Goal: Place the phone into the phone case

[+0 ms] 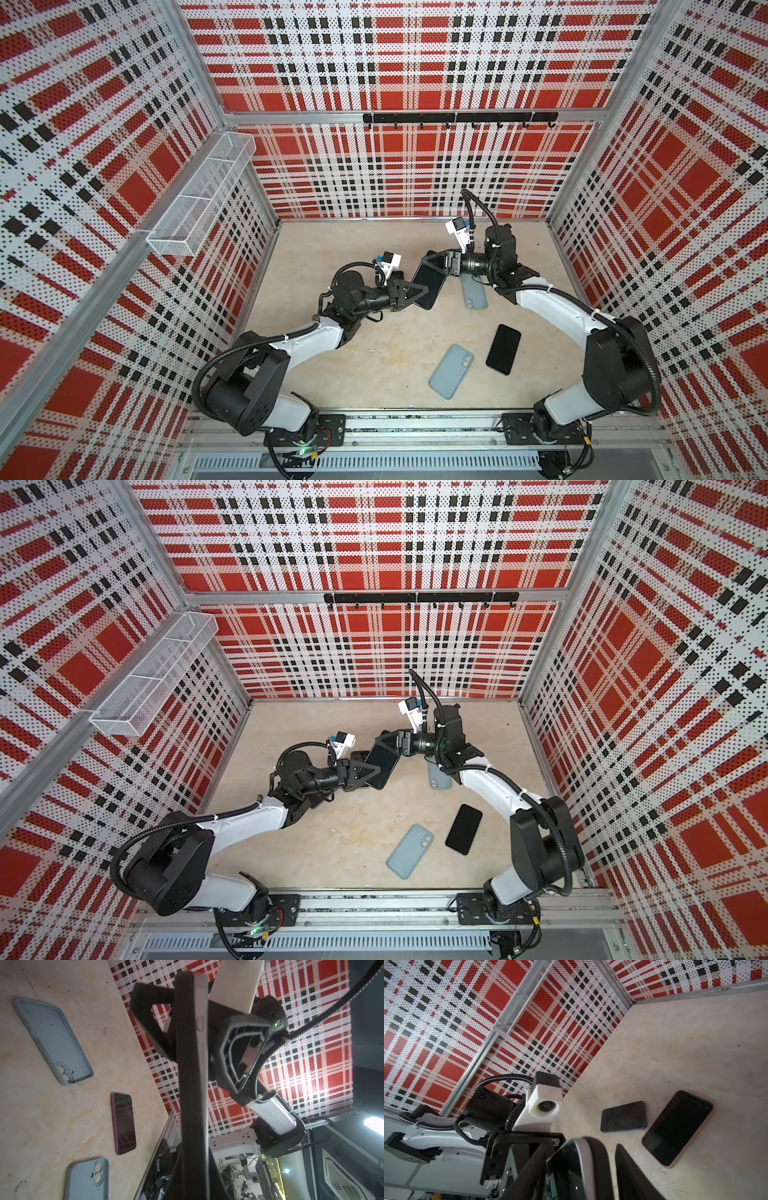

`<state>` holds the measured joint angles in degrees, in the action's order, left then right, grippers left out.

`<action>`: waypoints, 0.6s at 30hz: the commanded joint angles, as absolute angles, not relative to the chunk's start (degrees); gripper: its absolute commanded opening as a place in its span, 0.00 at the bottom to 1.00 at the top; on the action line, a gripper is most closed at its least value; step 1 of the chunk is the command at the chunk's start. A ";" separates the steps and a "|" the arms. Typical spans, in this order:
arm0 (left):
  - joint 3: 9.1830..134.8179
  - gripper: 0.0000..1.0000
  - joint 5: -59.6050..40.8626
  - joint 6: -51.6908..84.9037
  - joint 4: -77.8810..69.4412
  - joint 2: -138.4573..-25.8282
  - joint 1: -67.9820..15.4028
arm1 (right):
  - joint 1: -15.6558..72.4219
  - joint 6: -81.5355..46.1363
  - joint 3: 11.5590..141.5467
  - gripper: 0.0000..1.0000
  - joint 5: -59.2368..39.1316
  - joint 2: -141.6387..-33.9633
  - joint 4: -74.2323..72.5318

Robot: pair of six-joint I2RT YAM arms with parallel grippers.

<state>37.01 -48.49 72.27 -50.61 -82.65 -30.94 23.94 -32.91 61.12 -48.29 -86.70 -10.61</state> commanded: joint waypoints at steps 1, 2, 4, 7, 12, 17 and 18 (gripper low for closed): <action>39.51 0.00 -43.16 75.23 -60.47 -83.21 -31.49 | 24.50 -33.17 58.18 0.60 -39.81 -81.35 -15.59; 40.01 0.00 -42.46 74.66 -60.25 -83.33 -31.49 | 24.52 -33.62 57.32 0.62 -38.41 -80.14 -15.94; 41.07 0.00 -41.01 73.38 -58.81 -83.31 -31.60 | 24.57 -34.64 55.33 0.65 -35.93 -78.26 -16.72; 41.94 0.00 -38.63 71.01 -55.43 -82.38 -31.55 | 24.52 -37.61 51.26 0.66 -33.31 -75.85 -20.12; 42.36 0.00 -33.40 67.95 -48.85 -79.79 -31.54 | 24.54 -45.08 44.81 0.68 -31.27 -73.11 -29.73; 41.76 0.00 -28.24 68.15 -48.08 -78.58 -31.49 | 25.94 -52.10 40.97 0.66 -31.47 -73.35 -39.35; 41.65 0.00 -27.21 68.36 -48.08 -78.48 -31.60 | 26.41 -52.81 40.70 0.66 -31.50 -73.68 -40.75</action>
